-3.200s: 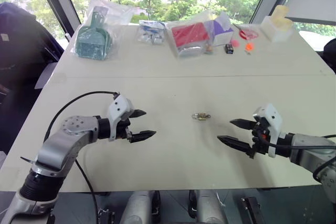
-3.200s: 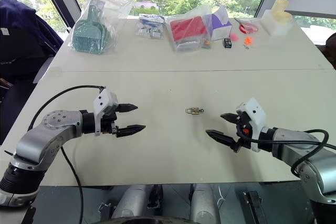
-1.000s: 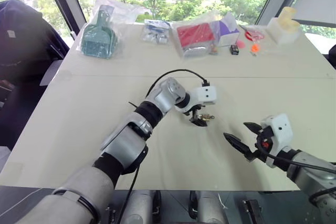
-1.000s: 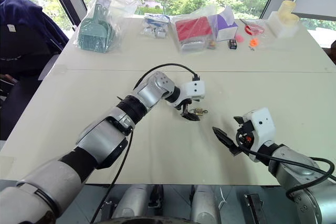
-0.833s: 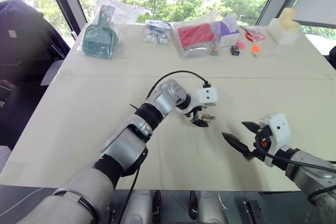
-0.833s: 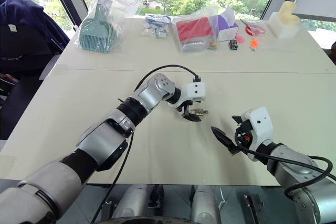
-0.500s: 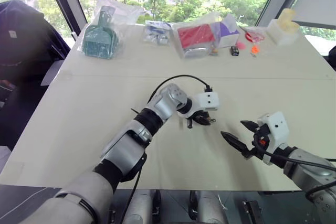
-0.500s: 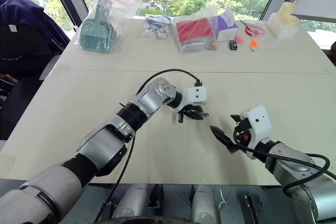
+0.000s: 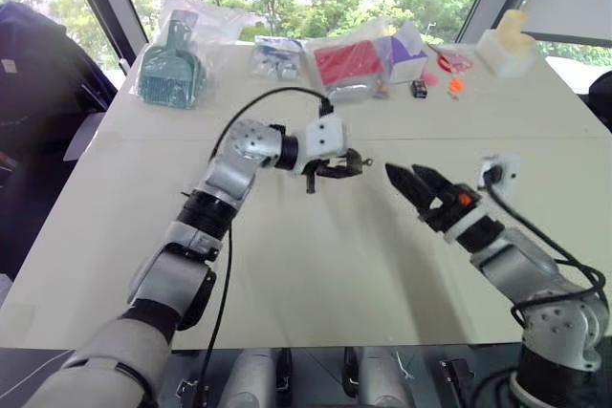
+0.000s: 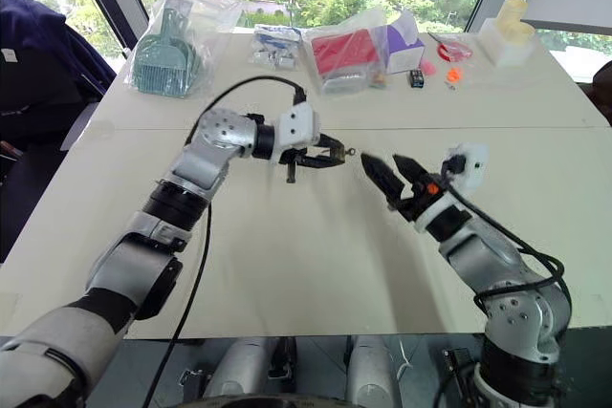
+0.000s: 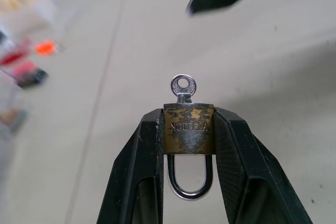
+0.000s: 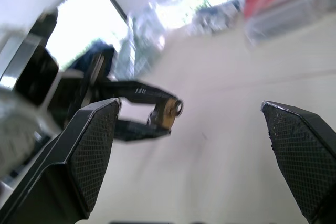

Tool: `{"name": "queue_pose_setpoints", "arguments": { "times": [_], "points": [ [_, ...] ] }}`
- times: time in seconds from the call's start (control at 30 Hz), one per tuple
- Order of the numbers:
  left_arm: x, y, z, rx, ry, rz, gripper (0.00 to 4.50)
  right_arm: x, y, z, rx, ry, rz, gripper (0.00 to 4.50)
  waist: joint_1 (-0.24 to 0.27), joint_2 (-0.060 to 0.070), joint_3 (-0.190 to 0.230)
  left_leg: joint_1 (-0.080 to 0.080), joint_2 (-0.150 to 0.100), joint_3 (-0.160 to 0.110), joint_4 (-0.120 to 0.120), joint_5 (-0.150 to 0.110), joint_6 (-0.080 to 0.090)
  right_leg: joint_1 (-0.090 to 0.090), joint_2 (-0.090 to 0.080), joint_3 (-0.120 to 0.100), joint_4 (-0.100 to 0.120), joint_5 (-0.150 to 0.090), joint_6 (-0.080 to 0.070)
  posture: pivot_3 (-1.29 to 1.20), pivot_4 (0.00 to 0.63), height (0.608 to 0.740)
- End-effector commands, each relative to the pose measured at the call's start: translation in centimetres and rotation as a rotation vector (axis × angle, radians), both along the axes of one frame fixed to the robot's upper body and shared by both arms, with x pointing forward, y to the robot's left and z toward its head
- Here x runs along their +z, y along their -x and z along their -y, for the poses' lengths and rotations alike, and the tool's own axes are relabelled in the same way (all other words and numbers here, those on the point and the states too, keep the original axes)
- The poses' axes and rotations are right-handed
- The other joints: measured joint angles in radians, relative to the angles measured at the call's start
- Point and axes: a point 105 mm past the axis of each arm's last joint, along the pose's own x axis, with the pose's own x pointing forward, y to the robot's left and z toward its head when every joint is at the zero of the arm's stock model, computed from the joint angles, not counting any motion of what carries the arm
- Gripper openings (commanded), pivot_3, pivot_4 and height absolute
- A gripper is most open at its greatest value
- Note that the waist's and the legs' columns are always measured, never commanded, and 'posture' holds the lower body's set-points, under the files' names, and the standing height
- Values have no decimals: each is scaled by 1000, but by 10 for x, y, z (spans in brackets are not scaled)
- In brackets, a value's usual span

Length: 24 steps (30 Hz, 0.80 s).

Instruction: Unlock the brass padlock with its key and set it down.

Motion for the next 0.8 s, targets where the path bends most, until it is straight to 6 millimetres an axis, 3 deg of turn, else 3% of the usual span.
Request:
{"name": "queue_pose_setpoints", "arguments": {
  "times": [0.03, 0.23, 0.5, 0.6, 0.8],
  "points": [
    [24, 10, -2, -10, 82, 80, 761, 19, -3, -6, 16, -114, 37, 4500, 0, 0, 0, 0, 0, 0, 0, 0, 0, 0, 0, 0, 0, 1, 1, 0, 150, 735],
    [38, 15, 1, 20, 153, 115, 761, 27, -3, -19, 47, -201, 24, 4500, -1, 0, 0, 1, 0, 0, 0, 0, 0, 1, 2, 0, 0, 1, 3, 0, 150, 735],
    [35, 21, 6, -2, 158, 116, 761, 28, -2, -30, 81, -243, -10, 4500, -2, 1, 0, 2, 0, 0, 0, 1, -1, 2, 3, 0, 1, 1, 3, 0, 150, 735],
    [35, 21, 6, -2, 171, 100, 761, 28, -3, -30, 71, -255, -18, 3605, -2, 1, 0, 2, 0, 0, 0, 1, -1, 2, 3, 0, 0, 1, 3, 0, 150, 735],
    [38, 22, 7, -7, 184, 112, 761, 27, -4, -32, 65, -256, -33, 392, -2, 1, 0, 2, 0, 0, 0, 1, -1, 3, 3, 0, 0, 1, 3, 0, 150, 735]
  ]
}}
